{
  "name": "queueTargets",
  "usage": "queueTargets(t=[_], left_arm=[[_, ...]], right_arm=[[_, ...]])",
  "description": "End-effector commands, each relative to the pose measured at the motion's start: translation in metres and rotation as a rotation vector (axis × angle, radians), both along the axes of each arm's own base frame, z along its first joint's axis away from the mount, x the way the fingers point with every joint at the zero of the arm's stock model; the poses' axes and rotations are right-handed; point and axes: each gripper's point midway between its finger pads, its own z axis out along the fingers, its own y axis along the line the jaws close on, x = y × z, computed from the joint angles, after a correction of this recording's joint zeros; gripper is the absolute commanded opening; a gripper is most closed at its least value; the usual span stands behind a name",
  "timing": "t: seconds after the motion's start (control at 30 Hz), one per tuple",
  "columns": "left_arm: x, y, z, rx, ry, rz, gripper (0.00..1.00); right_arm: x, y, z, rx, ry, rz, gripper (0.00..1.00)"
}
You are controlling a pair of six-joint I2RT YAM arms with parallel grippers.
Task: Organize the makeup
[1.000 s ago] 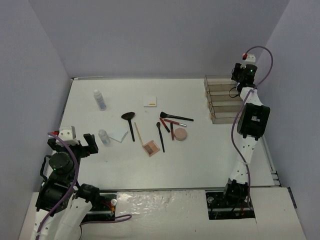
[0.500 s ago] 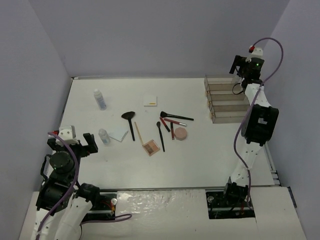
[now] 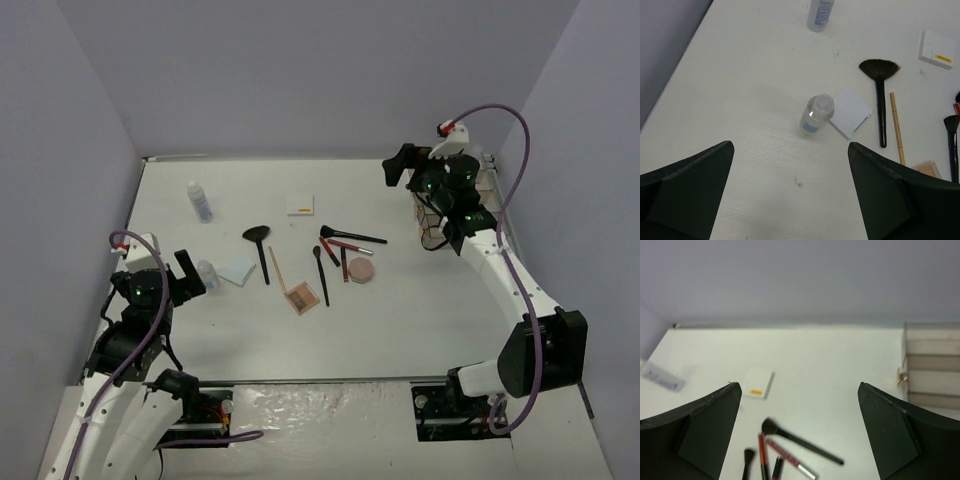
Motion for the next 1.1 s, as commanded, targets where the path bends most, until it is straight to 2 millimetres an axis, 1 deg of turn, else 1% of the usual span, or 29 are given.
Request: queueTargets(t=[0.0,0.1,0.17,0.23,0.3,0.37,0.43,0.47,0.57,0.63,0.73,0.87,0.93,1.07], left_arm=[[0.015,-0.002,0.001,-0.142,-0.078,0.109,0.97],[0.029,-0.009,-0.02,-0.168,-0.086,0.124,0.97],[0.039,-0.01,-0.03,-0.157,-0.096,0.153,0.97],[0.043,-0.017,-0.047,-0.127,-0.08,0.14,0.97],[0.048,-0.023,-0.054,-0.104,-0.087,0.146,0.97],[0.053,-0.029,-0.058,-0.091,-0.1,0.153,0.97],[0.053,-0.025,-0.059,-0.045,-0.121,0.207,0.97],[0.054,-0.028,-0.061,-0.033,-0.119,0.207,0.97],[0.057,-0.027,-0.061,-0.038,-0.152,0.25,0.97],[0.059,-0.025,-0.07,-0.044,-0.157,0.283,0.96],[0.06,-0.023,-0.082,-0.052,-0.158,0.314,0.88],[0.065,-0.028,-0.094,-0.076,-0.16,0.324,0.8],[0.067,-0.029,-0.101,-0.075,-0.155,0.323,0.79],[0.071,-0.031,-0.107,-0.07,-0.153,0.326,0.78]], right_arm=[[-0.042,0.025,-0.009,0.029,-0.016,0.085,1.0],[-0.063,0.026,-0.012,0.035,-0.033,0.106,1.0],[-0.075,0.027,-0.02,0.032,-0.033,0.128,1.0],[-0.081,0.029,-0.025,0.027,-0.029,0.146,1.0],[-0.086,0.029,-0.031,0.02,-0.022,0.159,1.0],[-0.092,0.032,-0.035,0.036,-0.025,0.181,1.0],[-0.095,0.036,-0.035,0.048,-0.033,0.2,1.0],[-0.096,0.037,-0.034,0.052,-0.041,0.206,1.0],[-0.099,0.04,-0.032,0.055,-0.048,0.225,1.0],[-0.102,0.043,-0.028,0.057,-0.059,0.241,1.0],[-0.104,0.045,-0.028,0.052,-0.062,0.25,1.0],[-0.107,0.047,-0.028,0.048,-0.065,0.26,1.0],[-0.107,0.049,-0.028,0.049,-0.068,0.265,1.0],[-0.109,0.051,-0.028,0.05,-0.072,0.276,1.0]])
